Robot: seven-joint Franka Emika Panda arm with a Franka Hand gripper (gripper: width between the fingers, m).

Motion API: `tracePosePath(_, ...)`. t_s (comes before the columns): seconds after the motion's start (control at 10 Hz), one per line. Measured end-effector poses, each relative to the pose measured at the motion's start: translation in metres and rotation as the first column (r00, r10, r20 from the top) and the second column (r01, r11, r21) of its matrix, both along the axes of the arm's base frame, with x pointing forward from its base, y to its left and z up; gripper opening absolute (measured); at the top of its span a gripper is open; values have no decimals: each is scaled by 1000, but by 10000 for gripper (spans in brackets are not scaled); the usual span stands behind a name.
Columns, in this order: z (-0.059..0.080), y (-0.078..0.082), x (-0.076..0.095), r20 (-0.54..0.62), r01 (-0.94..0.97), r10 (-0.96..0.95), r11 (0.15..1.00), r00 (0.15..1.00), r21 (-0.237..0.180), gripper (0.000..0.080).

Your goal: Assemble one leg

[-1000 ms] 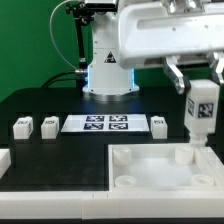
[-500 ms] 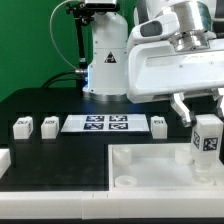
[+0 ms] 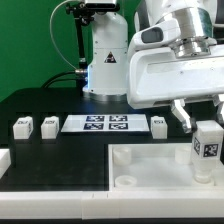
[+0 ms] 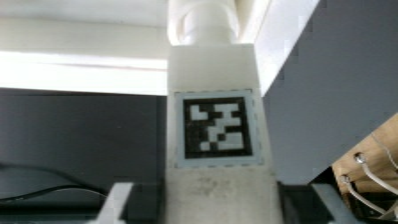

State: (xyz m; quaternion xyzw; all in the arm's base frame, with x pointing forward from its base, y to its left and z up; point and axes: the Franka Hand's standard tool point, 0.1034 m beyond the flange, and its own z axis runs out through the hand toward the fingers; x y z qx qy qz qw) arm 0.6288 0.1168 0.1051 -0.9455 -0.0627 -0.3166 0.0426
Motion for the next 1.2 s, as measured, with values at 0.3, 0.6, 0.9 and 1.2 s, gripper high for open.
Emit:
tracePosePath(0.3, -11, -1, 0, -14, 2, -2, 1000, 1000, -1, 291)
tracePosePath(0.6, -14, -1, -1, -19, 2, -2, 1000, 1000, -2, 318)
tracePosePath(0.9, -14, -1, -1, -19, 1, -1, 1000, 1000, -2, 616)
tracePosePath(1.2, -14, -1, -1, -19, 1, -1, 1000, 1000, -2, 648)
